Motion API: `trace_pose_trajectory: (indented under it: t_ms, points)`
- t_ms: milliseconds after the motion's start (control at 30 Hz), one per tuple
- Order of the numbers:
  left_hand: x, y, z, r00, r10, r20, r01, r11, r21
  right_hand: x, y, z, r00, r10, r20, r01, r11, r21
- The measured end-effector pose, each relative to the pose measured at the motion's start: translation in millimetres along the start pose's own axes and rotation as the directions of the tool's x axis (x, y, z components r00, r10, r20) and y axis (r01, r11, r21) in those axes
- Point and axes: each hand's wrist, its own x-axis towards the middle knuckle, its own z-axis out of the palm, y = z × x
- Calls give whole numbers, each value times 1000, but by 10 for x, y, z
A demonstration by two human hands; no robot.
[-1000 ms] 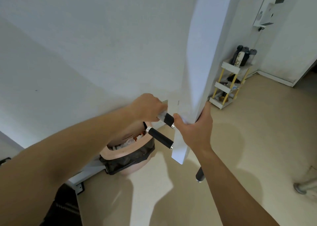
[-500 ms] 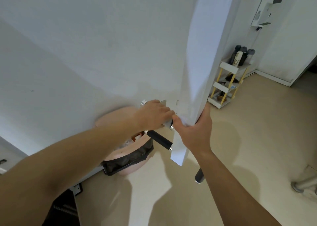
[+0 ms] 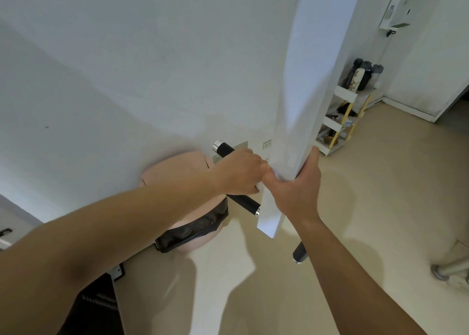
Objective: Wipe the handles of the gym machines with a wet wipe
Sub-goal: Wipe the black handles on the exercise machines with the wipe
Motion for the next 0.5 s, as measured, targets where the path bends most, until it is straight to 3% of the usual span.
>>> trace_pose_trajectory:
  t_ms: [100,200,267,400,500]
  points:
    - [-126,-259,160,984,11,-177,-14,1000,-15,-21,-2,2,1000,-16,-4,16,1000,7]
    - [-200,-488,90,974,-189,-121,184,981,-58,-27,8,-7,1000,-21,-13,21,1000,-3]
    - [-217,-546,46,967,-236,-98,234,972,-33,-18,-5,-13,999,-30,-21,30,999,-13]
    - [-276,-481,118,968,-162,-190,142,983,-115,-22,11,6,996,-53,-67,53,999,-1]
    - [-397,-519,249,925,-239,-296,168,955,-245,-7,-4,9,996,-67,-66,68,998,11]
